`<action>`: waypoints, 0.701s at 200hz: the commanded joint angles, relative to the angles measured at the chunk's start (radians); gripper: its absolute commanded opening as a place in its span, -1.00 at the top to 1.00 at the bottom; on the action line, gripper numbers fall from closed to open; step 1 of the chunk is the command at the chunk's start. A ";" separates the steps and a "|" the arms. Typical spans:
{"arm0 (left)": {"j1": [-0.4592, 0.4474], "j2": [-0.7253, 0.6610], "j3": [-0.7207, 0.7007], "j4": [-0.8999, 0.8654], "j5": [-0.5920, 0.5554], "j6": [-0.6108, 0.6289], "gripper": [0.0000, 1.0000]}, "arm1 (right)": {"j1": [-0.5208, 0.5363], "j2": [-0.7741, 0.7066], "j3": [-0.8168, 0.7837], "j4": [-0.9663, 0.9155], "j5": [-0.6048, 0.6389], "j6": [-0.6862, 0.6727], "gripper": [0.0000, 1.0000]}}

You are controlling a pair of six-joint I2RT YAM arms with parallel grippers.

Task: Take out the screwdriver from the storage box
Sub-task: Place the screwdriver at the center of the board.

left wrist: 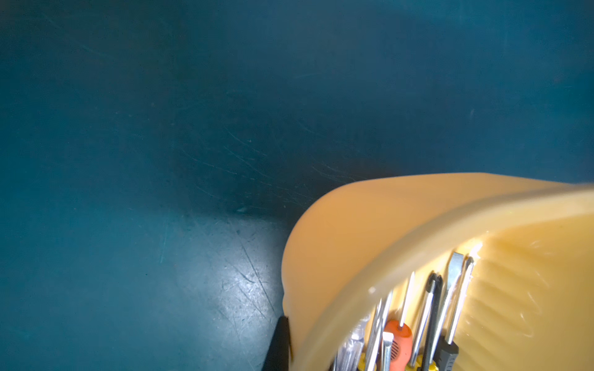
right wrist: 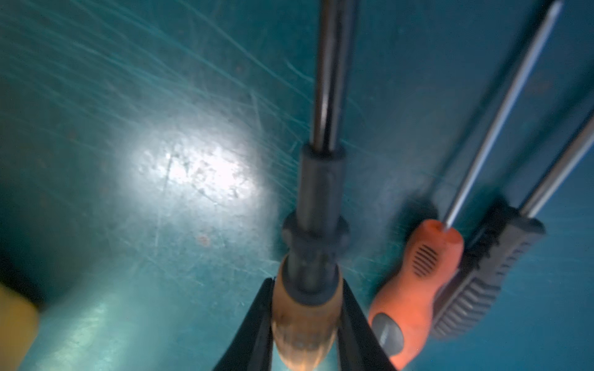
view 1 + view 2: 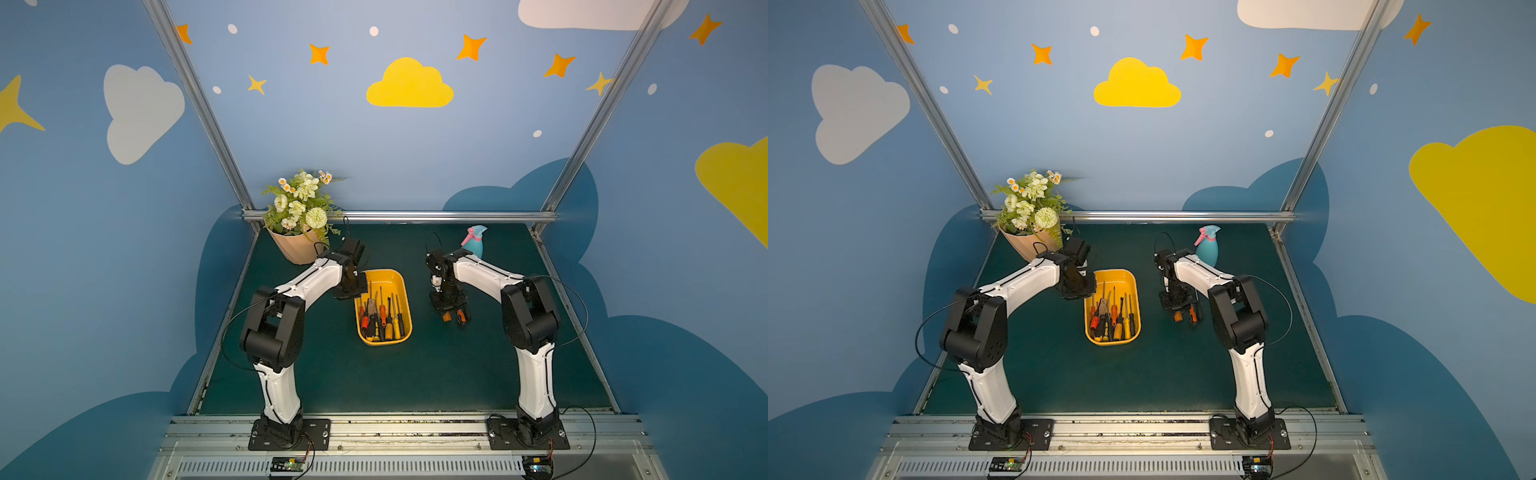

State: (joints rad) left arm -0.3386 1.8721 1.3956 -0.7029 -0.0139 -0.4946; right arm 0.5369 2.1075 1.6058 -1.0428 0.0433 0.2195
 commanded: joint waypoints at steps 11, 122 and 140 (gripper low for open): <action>0.000 -0.011 0.005 -0.003 0.049 -0.005 0.95 | -0.009 0.014 0.031 -0.039 0.017 -0.012 1.00; -0.001 0.000 0.006 0.009 0.079 -0.012 0.95 | -0.023 0.061 0.061 -0.061 0.036 0.008 0.90; 0.000 0.000 0.005 0.011 0.081 -0.012 0.95 | -0.024 0.071 0.067 -0.063 0.039 0.009 0.90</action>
State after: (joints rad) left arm -0.3386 1.8721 1.3956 -0.7017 0.0055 -0.4950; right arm 0.5182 2.1532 1.6405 -1.0748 0.0677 0.2138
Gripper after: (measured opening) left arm 0.079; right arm 0.288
